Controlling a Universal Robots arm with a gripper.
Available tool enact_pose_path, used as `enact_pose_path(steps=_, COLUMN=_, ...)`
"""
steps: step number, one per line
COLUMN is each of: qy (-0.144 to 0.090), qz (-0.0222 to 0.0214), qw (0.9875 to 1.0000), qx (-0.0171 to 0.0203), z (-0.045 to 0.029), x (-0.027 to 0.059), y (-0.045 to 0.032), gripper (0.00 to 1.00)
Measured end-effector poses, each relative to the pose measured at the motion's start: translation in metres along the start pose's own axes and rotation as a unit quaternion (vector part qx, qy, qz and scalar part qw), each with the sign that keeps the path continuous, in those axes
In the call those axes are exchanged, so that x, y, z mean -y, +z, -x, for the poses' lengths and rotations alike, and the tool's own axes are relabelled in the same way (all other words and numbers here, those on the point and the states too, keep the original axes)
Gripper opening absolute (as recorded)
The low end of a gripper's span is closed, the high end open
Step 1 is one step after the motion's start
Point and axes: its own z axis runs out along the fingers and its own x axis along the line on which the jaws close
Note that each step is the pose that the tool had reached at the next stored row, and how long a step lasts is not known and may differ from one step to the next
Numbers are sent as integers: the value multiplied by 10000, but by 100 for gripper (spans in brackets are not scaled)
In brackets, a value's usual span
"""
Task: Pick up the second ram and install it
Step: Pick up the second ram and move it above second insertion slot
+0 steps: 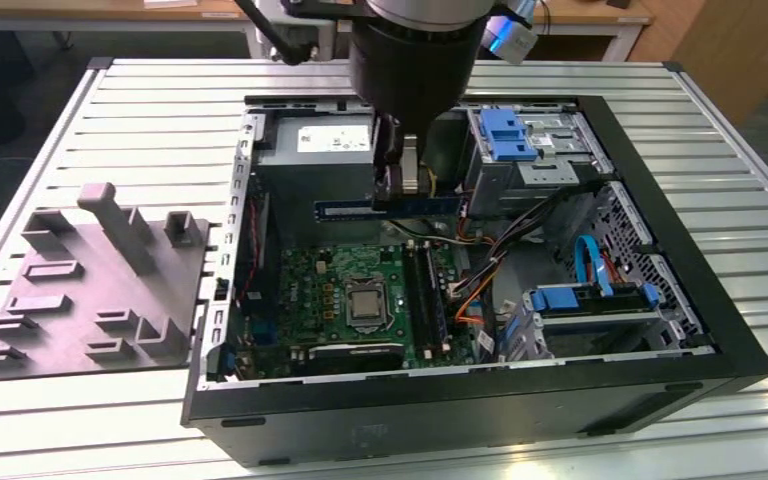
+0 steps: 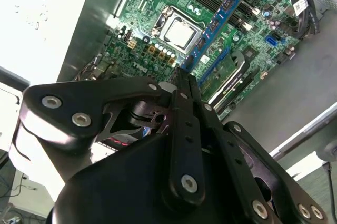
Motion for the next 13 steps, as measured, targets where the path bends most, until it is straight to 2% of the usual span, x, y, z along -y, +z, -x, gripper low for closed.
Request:
enact_pose_path(steps=3, qy=61, qz=-1, qw=10000, qx=4, z=-4, x=7, y=63, gripper=12)
enact_pose_path(steps=13, qy=380, qz=-19, qw=9993, qx=25, z=-9, x=23, y=141, gripper=12)
